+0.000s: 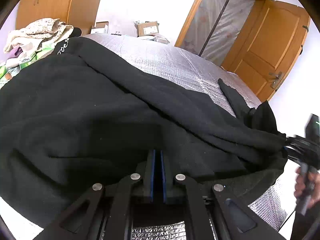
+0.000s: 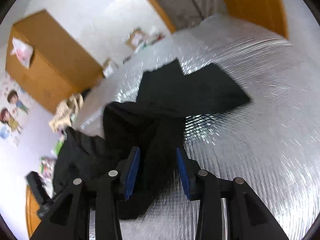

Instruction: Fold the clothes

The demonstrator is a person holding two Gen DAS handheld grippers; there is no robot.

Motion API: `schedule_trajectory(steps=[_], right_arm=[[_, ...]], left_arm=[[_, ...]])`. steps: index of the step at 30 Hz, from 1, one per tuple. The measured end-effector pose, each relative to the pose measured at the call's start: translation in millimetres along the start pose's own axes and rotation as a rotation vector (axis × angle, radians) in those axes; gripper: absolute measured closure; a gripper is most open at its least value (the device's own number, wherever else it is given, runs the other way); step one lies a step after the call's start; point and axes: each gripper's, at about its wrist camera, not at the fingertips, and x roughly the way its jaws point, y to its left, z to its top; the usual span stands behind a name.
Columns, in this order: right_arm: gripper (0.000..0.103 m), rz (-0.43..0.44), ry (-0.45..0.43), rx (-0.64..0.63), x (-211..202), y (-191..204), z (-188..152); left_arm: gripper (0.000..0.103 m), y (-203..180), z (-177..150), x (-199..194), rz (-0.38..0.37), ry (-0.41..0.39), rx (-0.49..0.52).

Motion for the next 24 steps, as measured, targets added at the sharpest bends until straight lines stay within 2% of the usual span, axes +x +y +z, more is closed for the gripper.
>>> schedule_trajectory(steps=[1,3,4,6,10,15,18,22,24], right_arm=[[0.064,-0.021,0.034,-0.004,16,-2,6],[0.064,-0.015,0.021,-0.014,27,-4,18],[0.067,-0.027,0.018,-0.017,28,-3,24],[0.099,-0.05,0.0,-0.024,27,-2,34],[0.099,-0.107,-0.113,-0.011,-9,-12,35],[0.098,-0.213,-0.253,0.158,-83,-47,-10],[0.095,-0.253,-0.196,0.232,-93,-60,-42],[0.092,-0.247,-0.162,0.29,-100,-71,-59],[0.083,-0.263,-0.199,0.261,-111,-68,-59]], left_arm=[[0.098,-1,0,0,0.002,0.0,0.001],[0.098,-1,0,0,0.004,-0.001,0.003],[0.098,-1,0,-1,0.005,-0.001,0.004],[0.098,-1,-1,-2,0.01,-0.001,0.008],[0.098,0,-1,-3,0.012,-0.002,0.011],[0.098,0,-1,-2,0.007,-0.001,0.007],[0.098,-1,-1,-2,0.007,-0.001,0.006],[0.098,-3,-1,-2,0.006,-0.001,0.003],[0.098,-4,-1,-1,0.003,-0.001,0.0]])
